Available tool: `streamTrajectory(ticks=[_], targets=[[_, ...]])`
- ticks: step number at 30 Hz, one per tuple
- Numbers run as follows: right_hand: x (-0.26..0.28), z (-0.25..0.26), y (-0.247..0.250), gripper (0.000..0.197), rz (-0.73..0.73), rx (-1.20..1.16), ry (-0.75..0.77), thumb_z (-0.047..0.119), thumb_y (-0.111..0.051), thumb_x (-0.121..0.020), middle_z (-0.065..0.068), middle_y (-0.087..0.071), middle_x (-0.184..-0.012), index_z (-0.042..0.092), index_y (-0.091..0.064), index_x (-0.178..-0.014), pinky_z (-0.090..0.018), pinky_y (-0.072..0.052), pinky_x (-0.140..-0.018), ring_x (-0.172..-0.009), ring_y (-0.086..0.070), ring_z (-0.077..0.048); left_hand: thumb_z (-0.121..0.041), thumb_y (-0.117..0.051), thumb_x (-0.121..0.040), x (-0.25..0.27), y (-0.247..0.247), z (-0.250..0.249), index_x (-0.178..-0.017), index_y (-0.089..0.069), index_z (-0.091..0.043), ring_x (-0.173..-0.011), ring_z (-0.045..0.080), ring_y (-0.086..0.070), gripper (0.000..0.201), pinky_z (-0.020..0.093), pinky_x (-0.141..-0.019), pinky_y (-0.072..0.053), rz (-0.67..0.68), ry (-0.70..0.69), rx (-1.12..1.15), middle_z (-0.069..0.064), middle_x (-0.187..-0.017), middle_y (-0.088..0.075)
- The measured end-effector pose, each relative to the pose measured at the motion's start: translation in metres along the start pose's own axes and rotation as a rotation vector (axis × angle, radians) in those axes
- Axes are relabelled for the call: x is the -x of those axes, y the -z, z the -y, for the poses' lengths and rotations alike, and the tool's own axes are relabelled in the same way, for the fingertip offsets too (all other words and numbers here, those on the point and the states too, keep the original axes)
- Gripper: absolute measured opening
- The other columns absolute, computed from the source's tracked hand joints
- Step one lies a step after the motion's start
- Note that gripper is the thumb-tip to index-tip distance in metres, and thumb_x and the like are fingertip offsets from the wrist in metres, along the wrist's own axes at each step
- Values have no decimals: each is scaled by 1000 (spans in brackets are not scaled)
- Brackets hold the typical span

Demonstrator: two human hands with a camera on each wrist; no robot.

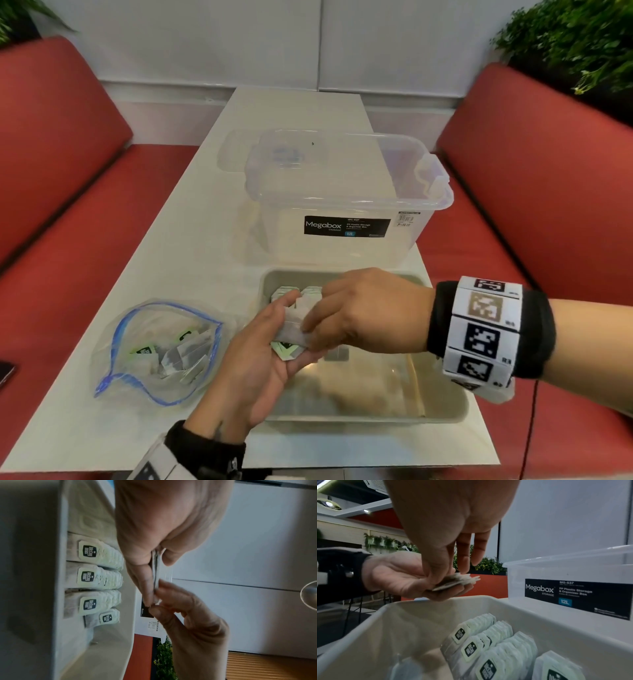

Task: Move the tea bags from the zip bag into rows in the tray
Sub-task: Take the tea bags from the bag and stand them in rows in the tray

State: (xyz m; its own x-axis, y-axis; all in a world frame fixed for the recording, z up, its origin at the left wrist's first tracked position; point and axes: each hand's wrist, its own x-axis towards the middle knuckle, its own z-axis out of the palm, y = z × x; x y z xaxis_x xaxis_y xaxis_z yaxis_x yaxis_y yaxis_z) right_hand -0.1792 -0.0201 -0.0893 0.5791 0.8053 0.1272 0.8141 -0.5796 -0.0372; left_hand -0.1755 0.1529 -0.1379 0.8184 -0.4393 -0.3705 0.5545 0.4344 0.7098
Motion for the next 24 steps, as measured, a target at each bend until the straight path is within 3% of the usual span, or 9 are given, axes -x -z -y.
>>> streamTrajectory(ticks=[2, 7, 10, 13, 15, 17, 21, 24], targets=[[6, -1, 1, 15, -12, -46, -19, 17, -80, -69, 12, -72, -87, 27, -75, -79, -22, -49, -55, -71, -63, -16, -25, -40, -97, 2, -1, -1, -115, -61, -8, -81, 30, -69, 32, 43, -71, -57, 10, 21, -9, 8, -90, -74], [14, 1, 2, 26, 50, -126, -56, 30, -75, -71, 9, -71, -99, 25, -73, -97, -26, -52, -61, -82, -63, -18, -33, -36, -96, 4, -4, 2, -122, -57, -6, -91, 33, -68, 43, 41, -72, -59, 46, 96, -19, 19, -109, -68], [15, 2, 1, 21, 55, -137, -58, 30, -71, -74, 13, -72, -97, 28, -74, -94, -25, -51, -57, -73, -64, -17, -34, -35, -97, 3, -4, 2, -118, -60, -6, -89, 33, -69, 43, 41, -71, -59, 45, 90, -23, 12, -101, -72], [15, 2, 3, 19, 37, -218, -123, 35, -63, -77, 16, -72, -97, 31, -75, -91, -26, -54, -58, -76, -68, -11, -39, -35, -96, 2, -3, 3, -116, -61, -6, -86, 29, -71, 46, 40, -69, -60, 50, 99, -33, 6, -98, -73], [14, 2, 5, 26, -35, -286, -198, 38, -55, -80, 14, -73, -97, 29, -76, -92, -28, -55, -60, -81, -69, -8, -44, -34, -94, 3, -3, 3, -116, -61, -9, -86, 26, -71, 49, 37, -69, -60, 64, 102, -54, 4, -103, -72], [12, 0, 8, 24, -149, -407, -286, 36, -60, -81, 7, -73, -96, 23, -77, -92, -27, -54, -69, -84, -67, -5, -46, -36, -89, 3, -2, 3, -116, -62, -11, -89, 25, -71, 51, 35, -69, -60, 90, 102, -65, 7, -111, -70], [6, -16, 31, 15, -328, -521, -531, 22, -75, -74, 4, -69, -77, 18, -77, -89, -17, -49, -70, -74, -63, -5, -22, -52, -84, 1, 4, 8, -120, -59, -12, -86, 22, -71, 38, 30, -61, -59, 69, 88, -62, 12, -120, -65], [12, -36, 43, 13, -205, -535, -763, 16, -81, -71, 2, -70, -67, 21, -73, -80, -22, -51, -63, -59, -63, -10, -2, -50, -88, -2, 10, 14, -121, -58, -14, -89, 18, -70, 36, 26, -60, -58, 39, 69, -74, 8, -126, -59]])
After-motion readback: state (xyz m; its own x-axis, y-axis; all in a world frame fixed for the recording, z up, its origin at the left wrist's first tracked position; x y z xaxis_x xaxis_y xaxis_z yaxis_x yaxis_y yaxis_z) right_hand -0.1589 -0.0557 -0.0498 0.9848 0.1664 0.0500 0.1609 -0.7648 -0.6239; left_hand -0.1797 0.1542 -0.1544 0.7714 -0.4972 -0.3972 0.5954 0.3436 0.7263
